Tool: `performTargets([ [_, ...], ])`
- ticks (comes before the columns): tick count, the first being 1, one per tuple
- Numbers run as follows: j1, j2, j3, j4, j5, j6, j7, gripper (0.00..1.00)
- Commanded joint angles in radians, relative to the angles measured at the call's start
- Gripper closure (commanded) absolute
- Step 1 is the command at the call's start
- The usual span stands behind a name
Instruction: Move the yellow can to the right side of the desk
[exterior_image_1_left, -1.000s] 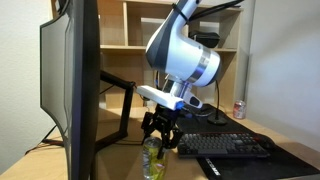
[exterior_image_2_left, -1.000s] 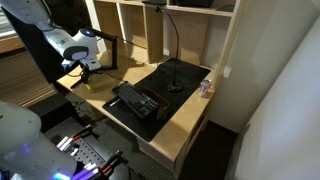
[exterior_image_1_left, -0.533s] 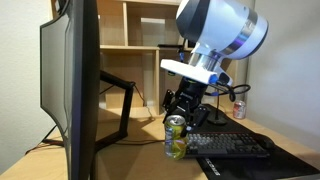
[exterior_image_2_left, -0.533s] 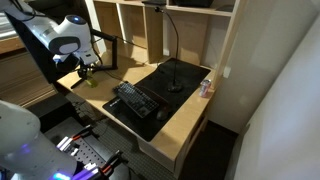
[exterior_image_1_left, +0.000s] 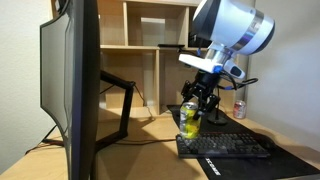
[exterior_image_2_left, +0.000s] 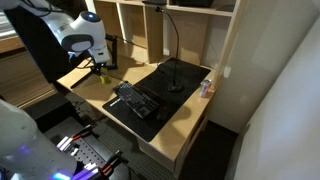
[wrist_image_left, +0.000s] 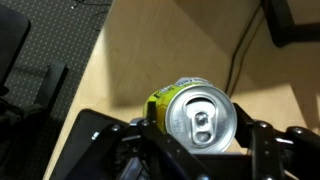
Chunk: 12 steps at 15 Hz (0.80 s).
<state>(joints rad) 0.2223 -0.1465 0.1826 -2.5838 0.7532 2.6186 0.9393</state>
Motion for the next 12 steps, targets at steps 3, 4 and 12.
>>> performTargets([
  [3, -0.164, -0.227, -0.119, -0.048, -0.006, -0.095, 0.101, 0.55],
  [4, -0.140, -0.139, -0.098, -0.006, -0.003, -0.071, 0.049, 0.55],
  [12, -0.226, 0.039, -0.171, 0.107, 0.015, -0.004, 0.104, 0.55],
])
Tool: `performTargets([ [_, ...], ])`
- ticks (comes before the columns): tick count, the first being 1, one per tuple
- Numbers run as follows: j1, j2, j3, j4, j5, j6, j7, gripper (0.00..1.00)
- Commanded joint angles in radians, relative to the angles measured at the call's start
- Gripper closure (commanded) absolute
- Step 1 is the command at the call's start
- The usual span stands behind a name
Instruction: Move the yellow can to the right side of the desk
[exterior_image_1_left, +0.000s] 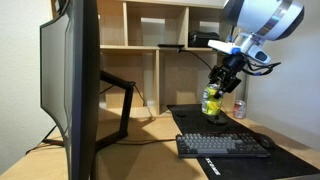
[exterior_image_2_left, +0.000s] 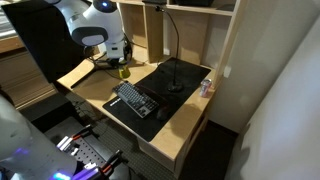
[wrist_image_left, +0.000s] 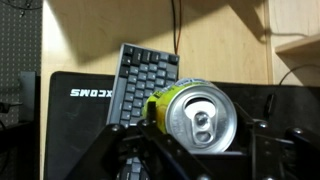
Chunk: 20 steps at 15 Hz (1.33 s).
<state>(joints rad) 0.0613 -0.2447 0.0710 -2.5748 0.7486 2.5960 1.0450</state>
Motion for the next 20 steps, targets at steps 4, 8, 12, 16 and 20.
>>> performTargets([
  [4, -0.159, 0.251, -0.179, 0.224, 0.035, 0.005, 0.017, 0.55],
  [8, -0.187, 0.262, -0.219, 0.262, 0.106, -0.044, -0.018, 0.30],
  [12, -0.189, 0.331, -0.223, 0.343, 0.173, -0.030, -0.009, 0.55],
  [16, -0.229, 0.528, -0.277, 0.528, 0.156, 0.105, 0.110, 0.55],
  [20, -0.202, 0.717, -0.372, 0.666, 0.038, 0.159, 0.361, 0.55],
])
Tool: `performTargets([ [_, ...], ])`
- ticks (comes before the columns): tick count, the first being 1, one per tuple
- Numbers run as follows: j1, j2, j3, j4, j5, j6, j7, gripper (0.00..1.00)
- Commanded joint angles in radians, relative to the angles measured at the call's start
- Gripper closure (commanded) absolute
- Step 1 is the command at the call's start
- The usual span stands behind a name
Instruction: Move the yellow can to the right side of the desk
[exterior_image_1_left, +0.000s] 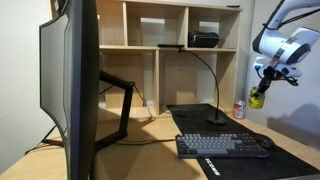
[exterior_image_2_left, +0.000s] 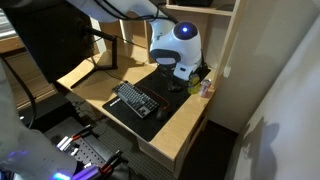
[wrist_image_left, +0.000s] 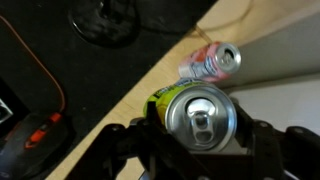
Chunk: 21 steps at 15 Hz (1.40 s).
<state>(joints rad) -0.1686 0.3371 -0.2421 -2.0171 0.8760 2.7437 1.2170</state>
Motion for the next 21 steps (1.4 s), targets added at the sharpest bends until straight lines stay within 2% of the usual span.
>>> performTargets([
  [1, -0.013, 0.047, -0.004, 0.034, -0.050, 0.007, 0.076, 0.55],
  [2, -0.016, 0.082, -0.010, 0.055, -0.073, 0.008, 0.108, 0.30],
  [4, -0.016, 0.088, -0.006, 0.058, -0.073, 0.008, 0.106, 0.30],
  [5, -0.014, 0.081, -0.005, 0.058, -0.073, 0.008, 0.106, 0.55],
  [10, -0.060, 0.174, 0.060, 0.121, 0.089, 0.011, 0.123, 0.55],
  [13, -0.061, 0.220, 0.070, 0.152, 0.153, 0.036, 0.116, 0.55],
  [21, -0.031, 0.292, 0.080, 0.184, 0.188, 0.119, 0.112, 0.55],
])
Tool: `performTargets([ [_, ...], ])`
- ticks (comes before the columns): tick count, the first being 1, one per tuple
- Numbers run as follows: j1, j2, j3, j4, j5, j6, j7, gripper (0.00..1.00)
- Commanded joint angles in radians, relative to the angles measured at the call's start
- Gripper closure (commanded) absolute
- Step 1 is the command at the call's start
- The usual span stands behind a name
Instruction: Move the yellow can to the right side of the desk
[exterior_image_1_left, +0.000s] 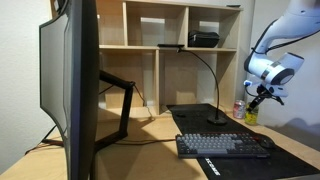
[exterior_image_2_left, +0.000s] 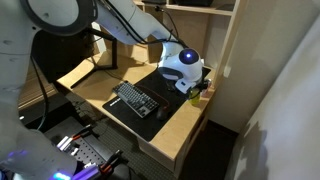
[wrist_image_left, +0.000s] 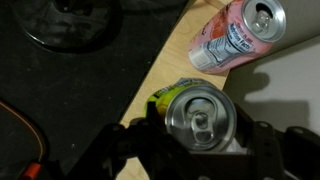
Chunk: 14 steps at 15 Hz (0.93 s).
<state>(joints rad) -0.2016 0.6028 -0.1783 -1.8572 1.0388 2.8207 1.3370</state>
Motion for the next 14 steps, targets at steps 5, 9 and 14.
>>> performTargets([
  [5, 0.022, 0.051, 0.012, 0.024, 0.008, 0.080, 0.012, 0.55],
  [9, 0.037, 0.065, 0.002, 0.025, -0.003, 0.096, 0.041, 0.06],
  [14, 0.012, 0.025, 0.022, 0.013, 0.031, 0.110, 0.034, 0.00],
])
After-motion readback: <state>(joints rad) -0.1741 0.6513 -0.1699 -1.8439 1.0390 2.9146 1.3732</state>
